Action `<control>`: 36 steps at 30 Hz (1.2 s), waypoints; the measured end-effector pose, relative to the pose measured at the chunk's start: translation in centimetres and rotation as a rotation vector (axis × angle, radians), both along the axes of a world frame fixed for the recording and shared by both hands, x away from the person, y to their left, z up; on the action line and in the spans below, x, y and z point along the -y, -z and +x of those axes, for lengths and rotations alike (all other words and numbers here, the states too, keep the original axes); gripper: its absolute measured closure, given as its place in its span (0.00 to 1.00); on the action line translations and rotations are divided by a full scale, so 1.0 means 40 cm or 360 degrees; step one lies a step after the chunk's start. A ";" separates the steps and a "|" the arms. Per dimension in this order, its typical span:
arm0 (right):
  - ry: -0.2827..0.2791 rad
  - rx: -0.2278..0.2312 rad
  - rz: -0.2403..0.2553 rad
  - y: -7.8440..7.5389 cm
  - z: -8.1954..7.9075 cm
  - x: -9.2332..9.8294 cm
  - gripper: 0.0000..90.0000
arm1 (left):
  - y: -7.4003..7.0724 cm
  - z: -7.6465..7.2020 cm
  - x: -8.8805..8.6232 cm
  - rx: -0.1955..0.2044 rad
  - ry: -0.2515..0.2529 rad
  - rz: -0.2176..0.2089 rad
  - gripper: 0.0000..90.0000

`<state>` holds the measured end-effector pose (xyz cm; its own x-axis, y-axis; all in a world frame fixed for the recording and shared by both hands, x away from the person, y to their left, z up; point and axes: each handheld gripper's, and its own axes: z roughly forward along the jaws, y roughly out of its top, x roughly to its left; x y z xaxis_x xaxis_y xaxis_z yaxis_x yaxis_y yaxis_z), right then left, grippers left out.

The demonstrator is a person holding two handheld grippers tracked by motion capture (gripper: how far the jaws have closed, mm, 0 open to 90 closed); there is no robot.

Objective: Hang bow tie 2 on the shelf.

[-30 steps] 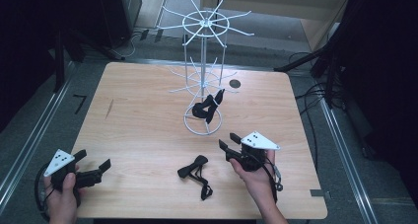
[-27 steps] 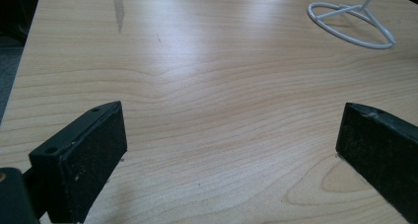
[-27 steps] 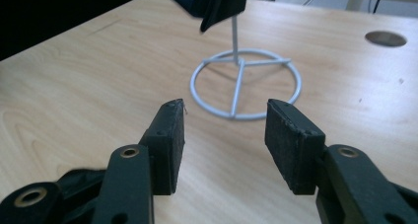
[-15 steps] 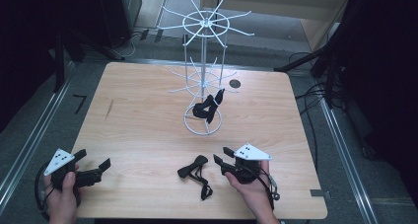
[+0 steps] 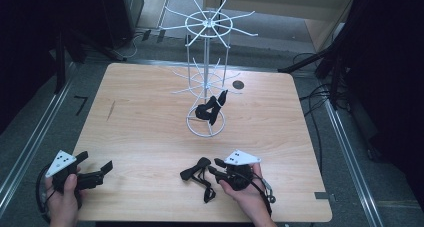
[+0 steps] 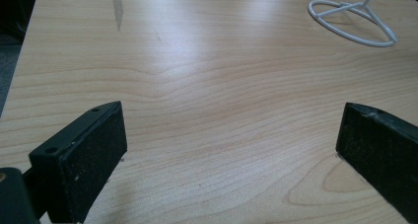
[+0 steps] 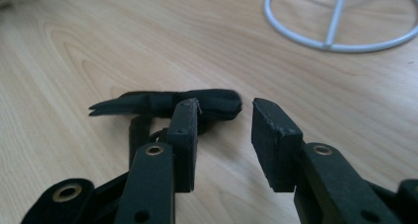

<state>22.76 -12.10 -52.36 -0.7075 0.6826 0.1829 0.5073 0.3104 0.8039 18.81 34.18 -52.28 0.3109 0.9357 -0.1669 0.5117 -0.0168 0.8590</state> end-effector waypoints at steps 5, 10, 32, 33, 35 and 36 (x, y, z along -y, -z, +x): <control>-0.0061 -0.0052 -0.0051 0.014 -0.007 -0.020 0.71 | 0.000 0.000 0.000 -0.0001 0.0002 0.0000 0.00; -0.0104 -0.0093 -0.0053 0.022 -0.009 -0.028 0.70 | 0.000 0.000 0.000 -0.0002 0.0002 -0.0003 0.00; -0.0167 -0.0056 -0.0233 0.034 -0.007 -0.027 0.97 | 0.000 0.000 0.000 -0.0003 0.0008 -0.0002 0.00; -0.0158 -0.0039 -0.0255 0.033 -0.010 -0.029 0.98 | 0.000 0.000 0.000 -0.0003 0.0008 -0.0003 0.00; -0.0154 0.0018 -0.0302 0.028 -0.014 -0.033 1.00 | 0.000 0.001 0.000 -0.0004 0.0010 -0.0003 0.00; -0.0154 0.0018 -0.0302 0.028 -0.014 -0.033 1.00 | 0.000 0.001 0.000 -0.0004 0.0010 -0.0003 0.00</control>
<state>22.19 -10.77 -53.49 -0.7726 0.6330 0.0493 0.4593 0.5036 0.7317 18.84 34.19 -52.29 0.3161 0.9335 -0.1693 0.5137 -0.0184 0.8578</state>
